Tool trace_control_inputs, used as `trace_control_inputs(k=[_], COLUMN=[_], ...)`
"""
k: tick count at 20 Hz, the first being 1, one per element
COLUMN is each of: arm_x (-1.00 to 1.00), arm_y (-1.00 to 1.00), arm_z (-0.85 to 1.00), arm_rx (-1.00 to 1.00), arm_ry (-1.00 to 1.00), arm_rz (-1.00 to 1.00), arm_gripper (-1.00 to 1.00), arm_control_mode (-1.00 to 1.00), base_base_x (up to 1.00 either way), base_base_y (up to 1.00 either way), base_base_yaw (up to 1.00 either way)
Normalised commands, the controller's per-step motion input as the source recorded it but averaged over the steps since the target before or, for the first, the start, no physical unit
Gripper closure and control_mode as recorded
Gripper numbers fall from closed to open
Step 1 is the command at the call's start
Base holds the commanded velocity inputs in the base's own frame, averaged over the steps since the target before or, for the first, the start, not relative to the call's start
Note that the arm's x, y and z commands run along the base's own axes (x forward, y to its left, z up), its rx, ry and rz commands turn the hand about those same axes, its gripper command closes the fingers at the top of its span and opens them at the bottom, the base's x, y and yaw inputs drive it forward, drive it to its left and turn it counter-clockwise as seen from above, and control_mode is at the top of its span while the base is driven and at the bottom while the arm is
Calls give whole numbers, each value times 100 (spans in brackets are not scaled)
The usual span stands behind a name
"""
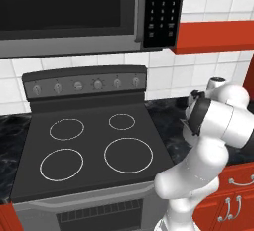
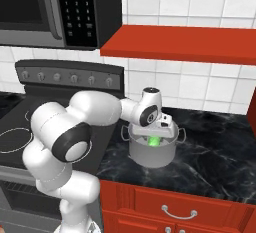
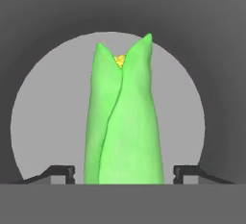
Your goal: Turn on the sink faucet. Then move the corn from the counter to the sink. Turn off the sink. Move the vegetable from the sink to the pot next to the stove. Finally move the pot to the rear right burner.
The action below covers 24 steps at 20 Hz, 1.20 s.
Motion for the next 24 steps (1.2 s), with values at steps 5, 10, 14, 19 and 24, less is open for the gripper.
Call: trace_control_inputs(k=[5, 10, 14, 19, 24], arm_x=[0, -5, -18, -22, -19], arm_y=[-8, -2, -15, -48, -66], arm_z=[20, 51, 58, 28, 1], arm_rx=[3, 2, 4, 7, 12], arm_ry=[0, 0, 0, 0, 0], arm_rz=[0, 0, 0, 0, 0], arm_gripper=[-100, -100, -100, -100, -100], arm_control_mode=[-100, -100, -100, -100, -100], base_base_x=[0, 0, 0, 0, 0], base_base_y=[0, 0, 0, 0, 0], base_base_yaw=[0, 0, 0, 0, 0])
